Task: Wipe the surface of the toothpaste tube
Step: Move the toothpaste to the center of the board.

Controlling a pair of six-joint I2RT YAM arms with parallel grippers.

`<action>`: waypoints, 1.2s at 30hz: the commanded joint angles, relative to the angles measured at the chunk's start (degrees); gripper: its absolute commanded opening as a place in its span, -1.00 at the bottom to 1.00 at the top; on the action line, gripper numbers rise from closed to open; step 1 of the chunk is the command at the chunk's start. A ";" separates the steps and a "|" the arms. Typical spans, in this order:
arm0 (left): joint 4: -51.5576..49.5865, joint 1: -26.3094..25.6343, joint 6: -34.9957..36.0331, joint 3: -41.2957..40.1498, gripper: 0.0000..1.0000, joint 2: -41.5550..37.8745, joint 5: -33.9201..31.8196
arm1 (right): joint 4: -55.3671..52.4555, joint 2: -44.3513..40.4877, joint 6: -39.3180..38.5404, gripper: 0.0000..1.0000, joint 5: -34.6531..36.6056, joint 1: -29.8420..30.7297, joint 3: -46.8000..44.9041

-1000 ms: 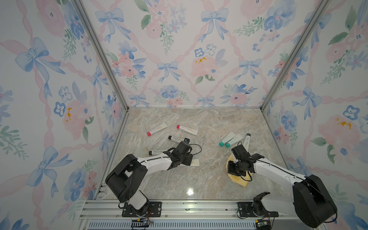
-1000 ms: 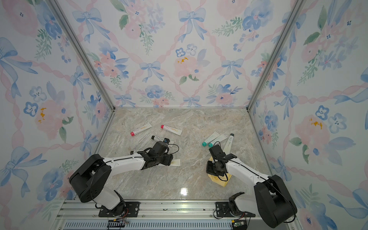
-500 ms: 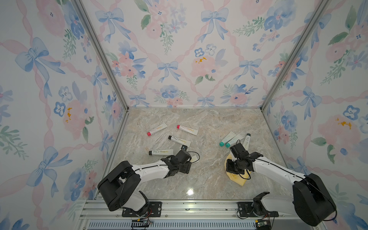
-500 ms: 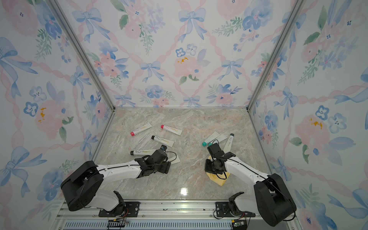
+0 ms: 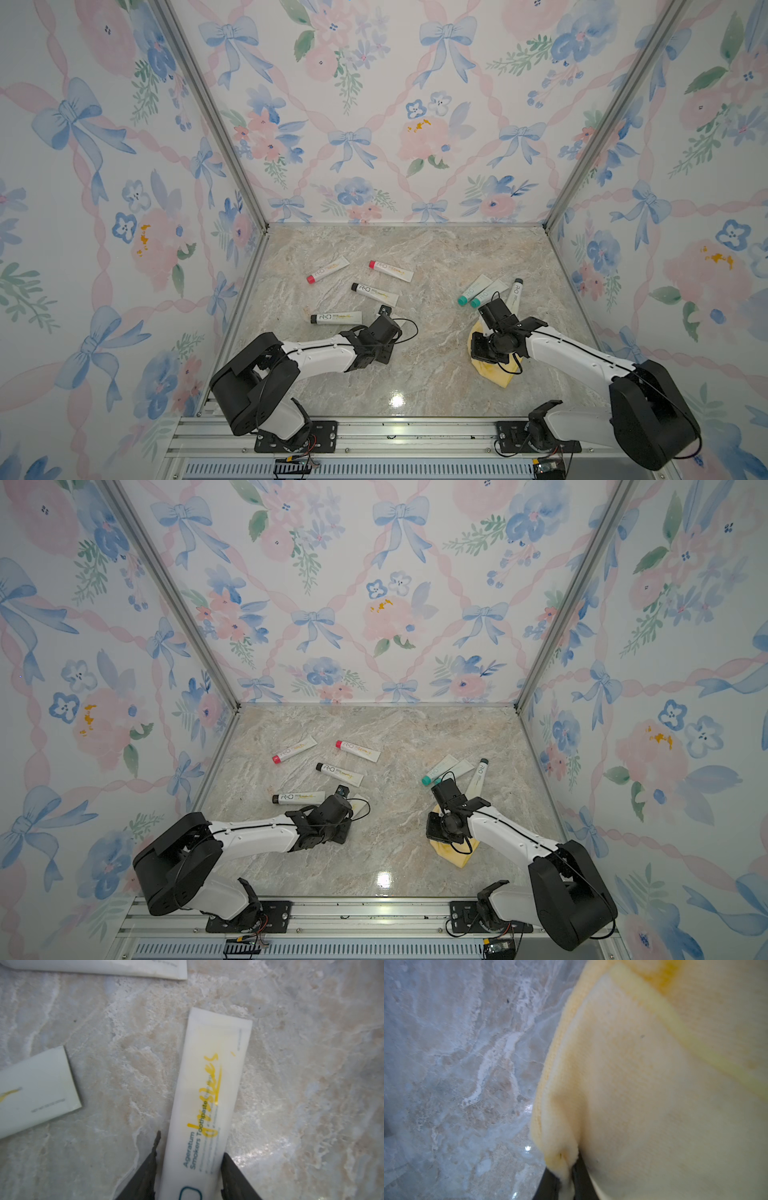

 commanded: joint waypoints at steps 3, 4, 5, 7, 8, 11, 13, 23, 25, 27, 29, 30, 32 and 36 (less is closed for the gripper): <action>-1.60 -0.48 1.77 1.10 -0.28 1.96 2.42 | -0.01 -0.16 0.16 -0.74 0.33 0.76 0.27; -1.13 -0.72 2.41 1.48 -0.29 2.17 3.00 | 0.03 -0.10 0.18 -0.74 0.33 0.71 0.20; -0.61 -1.07 3.23 1.88 -0.29 2.40 3.54 | 0.16 -0.05 0.18 -0.74 0.41 0.68 0.17; 0.45 -1.90 4.79 2.84 -0.30 3.02 4.59 | 0.31 -0.01 0.17 -0.74 0.42 0.39 -0.04; 1.27 -2.44 5.59 2.85 -0.30 3.37 5.06 | 0.32 -0.06 0.12 -0.74 0.41 0.26 -0.20; 3.91 -3.88 8.26 6.27 -0.29 5.24 6.93 | 0.22 -0.85 0.17 -0.74 0.21 -0.29 -0.57; 4.95 -4.60 9.88 8.22 -0.28 7.29 8.23 | -0.15 -1.50 0.14 -0.74 0.18 -0.83 -0.88; 6.38 -9.40 18.60 22.68 -0.26 22.45 15.37 | -2.48 -4.97 -2.60 -0.74 -0.06 -3.46 -2.01; 6.38 -9.53 18.95 24.28 -0.22 23.64 16.38 | -2.98 -5.70 -2.81 -0.74 -0.04 -3.90 -2.33; 6.35 -9.54 19.16 24.67 -0.10 23.70 16.43 | -3.25 -6.44 -2.89 -0.74 -0.16 -4.48 -2.70; 6.43 -9.54 19.23 24.16 0.10 22.87 16.04 | -3.43 -6.75 -2.99 -0.74 -0.28 -4.75 -2.79; 6.44 -9.53 19.20 23.65 0.19 22.36 15.72 | -3.34 -6.72 -3.01 -0.74 -0.29 -4.79 -2.79; 6.62 -9.49 18.86 21.94 0.31 20.81 15.14 | -3.19 -6.37 -2.91 -0.74 -0.53 -4.75 -2.57; 7.66 -9.53 17.25 16.91 0.35 17.09 14.60 | -3.07 -5.42 -2.95 -0.74 -0.68 -4.49 -2.00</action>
